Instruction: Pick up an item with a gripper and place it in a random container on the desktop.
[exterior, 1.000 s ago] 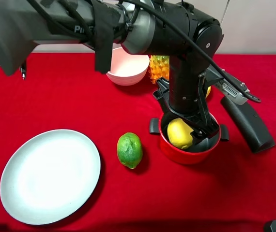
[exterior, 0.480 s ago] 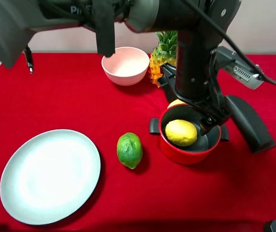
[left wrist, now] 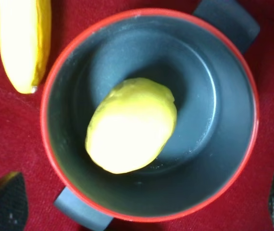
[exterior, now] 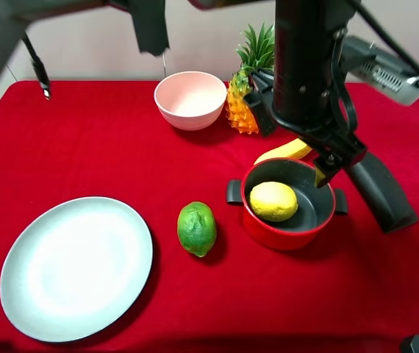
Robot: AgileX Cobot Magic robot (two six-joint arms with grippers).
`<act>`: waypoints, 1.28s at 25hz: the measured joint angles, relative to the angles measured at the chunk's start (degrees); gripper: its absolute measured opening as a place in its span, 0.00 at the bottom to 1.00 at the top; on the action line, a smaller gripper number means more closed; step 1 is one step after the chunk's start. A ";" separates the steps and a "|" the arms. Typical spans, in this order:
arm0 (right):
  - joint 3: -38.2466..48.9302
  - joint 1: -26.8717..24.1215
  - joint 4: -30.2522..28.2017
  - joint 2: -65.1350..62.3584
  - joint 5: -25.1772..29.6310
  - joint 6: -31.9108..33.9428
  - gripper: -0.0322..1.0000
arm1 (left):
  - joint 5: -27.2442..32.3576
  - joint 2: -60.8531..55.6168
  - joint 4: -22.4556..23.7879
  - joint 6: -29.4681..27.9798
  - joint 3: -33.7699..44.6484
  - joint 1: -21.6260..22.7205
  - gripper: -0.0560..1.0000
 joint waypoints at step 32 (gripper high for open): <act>0.00 0.00 0.00 0.00 -0.05 0.00 0.70 | 0.05 -49.14 7.72 2.99 43.65 6.03 0.99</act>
